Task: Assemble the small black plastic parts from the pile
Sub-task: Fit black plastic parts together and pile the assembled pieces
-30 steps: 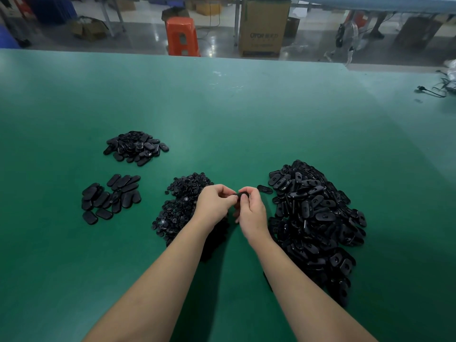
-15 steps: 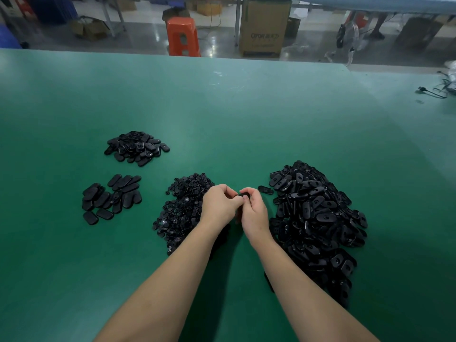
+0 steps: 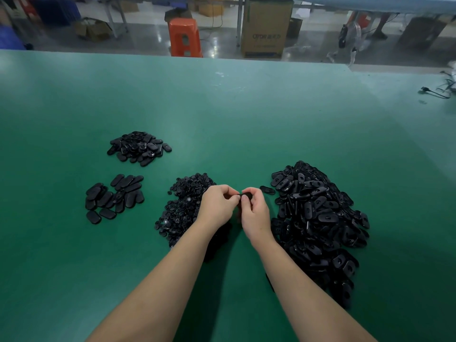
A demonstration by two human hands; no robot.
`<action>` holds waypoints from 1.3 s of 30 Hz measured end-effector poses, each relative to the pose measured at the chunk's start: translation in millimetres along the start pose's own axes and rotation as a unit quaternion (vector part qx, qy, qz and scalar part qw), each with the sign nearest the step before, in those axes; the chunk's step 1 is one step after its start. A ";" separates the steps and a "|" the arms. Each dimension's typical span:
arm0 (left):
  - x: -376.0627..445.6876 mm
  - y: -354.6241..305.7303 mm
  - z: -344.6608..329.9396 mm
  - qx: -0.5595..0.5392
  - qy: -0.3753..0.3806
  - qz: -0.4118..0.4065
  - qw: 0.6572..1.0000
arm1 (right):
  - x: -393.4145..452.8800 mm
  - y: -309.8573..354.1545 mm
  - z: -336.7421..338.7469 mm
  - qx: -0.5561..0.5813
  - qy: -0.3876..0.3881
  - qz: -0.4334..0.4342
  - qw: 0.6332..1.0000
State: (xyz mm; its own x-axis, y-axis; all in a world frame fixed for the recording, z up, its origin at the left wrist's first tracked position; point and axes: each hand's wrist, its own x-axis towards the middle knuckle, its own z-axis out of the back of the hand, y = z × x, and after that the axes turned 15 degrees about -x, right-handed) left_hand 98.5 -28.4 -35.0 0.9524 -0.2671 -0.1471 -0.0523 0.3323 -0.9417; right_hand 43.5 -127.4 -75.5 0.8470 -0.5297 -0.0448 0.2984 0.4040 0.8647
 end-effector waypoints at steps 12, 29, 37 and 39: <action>-2.7 -6.8 7.9 0.093 0.020 -0.061 0.994 | -5.1 3.9 -2.0 0.030 0.016 -0.011 0.999; -2.3 32.6 116.0 0.078 -0.184 -0.080 0.977 | -8.1 5.5 0.1 0.036 0.032 0.025 0.999; -14.6 83.9 200.7 0.056 -0.371 0.037 0.926 | -8.1 4.5 -2.5 0.009 0.021 0.031 0.999; -15.7 85.6 204.2 0.061 -0.371 0.042 0.925 | -8.3 4.5 -2.8 0.005 0.023 0.032 0.999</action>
State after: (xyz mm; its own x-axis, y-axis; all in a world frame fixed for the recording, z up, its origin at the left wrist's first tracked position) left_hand 140.4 189.0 -51.4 0.8925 0.4452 0.0727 -0.1453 0.4362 -0.8880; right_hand 39.1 -119.2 -72.6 0.8833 -0.4687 -0.0118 0.2392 0.4287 0.8712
